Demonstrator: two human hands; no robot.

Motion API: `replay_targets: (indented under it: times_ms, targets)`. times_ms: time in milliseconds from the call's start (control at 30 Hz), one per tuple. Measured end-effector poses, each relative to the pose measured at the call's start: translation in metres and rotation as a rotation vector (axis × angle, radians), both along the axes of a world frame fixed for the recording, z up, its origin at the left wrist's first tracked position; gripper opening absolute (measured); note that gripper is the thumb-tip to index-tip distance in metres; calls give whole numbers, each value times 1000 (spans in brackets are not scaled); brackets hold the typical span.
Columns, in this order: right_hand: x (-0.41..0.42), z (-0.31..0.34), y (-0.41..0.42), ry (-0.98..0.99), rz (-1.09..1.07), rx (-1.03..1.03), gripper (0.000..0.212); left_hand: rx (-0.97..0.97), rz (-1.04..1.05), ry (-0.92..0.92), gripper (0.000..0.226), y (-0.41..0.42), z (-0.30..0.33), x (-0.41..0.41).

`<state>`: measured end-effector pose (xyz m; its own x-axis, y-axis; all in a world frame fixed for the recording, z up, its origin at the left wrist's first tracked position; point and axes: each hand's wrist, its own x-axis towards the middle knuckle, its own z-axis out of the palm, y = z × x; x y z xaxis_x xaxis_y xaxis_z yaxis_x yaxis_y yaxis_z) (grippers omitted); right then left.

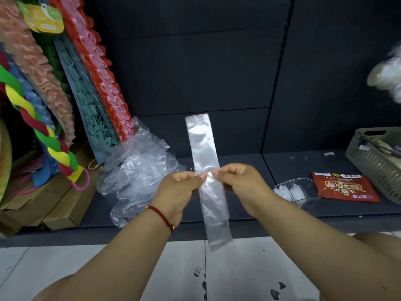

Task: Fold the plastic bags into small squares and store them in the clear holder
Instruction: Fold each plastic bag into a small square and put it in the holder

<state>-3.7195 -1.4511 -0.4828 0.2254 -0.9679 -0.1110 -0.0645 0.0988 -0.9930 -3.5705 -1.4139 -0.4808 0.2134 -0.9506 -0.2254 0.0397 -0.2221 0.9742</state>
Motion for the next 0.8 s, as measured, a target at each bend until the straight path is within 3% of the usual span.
replay_targets:
  times_ms: [233, 333, 467, 533, 600, 667, 800]
  targets:
    - [2, 1, 2, 1, 1, 59, 23, 44, 18, 57, 18, -1, 1, 1]
    - [1, 5, 2, 19, 0, 37, 25, -24, 45, 32, 13, 1, 4, -3]
    - [-5, 15, -2, -8, 34, 58, 23, -258, 66, -274, 25, 1, 6, 0]
    - [-9, 19, -3, -30, 79, 89, 21, -431, 25, -493, 60, 0, 0, 6]
    - [-13, 23, -3, -65, 111, 118, 20, -581, -65, -595, 62, 1, 0, 7]
    - [-15, 24, -4, -97, 123, 130, 20, -623, -127, -549, 52, 7, 7, 3]
    - [-19, 23, -7, -89, 145, 105, 23, -522, -205, -169, 59, 11, 17, -5]
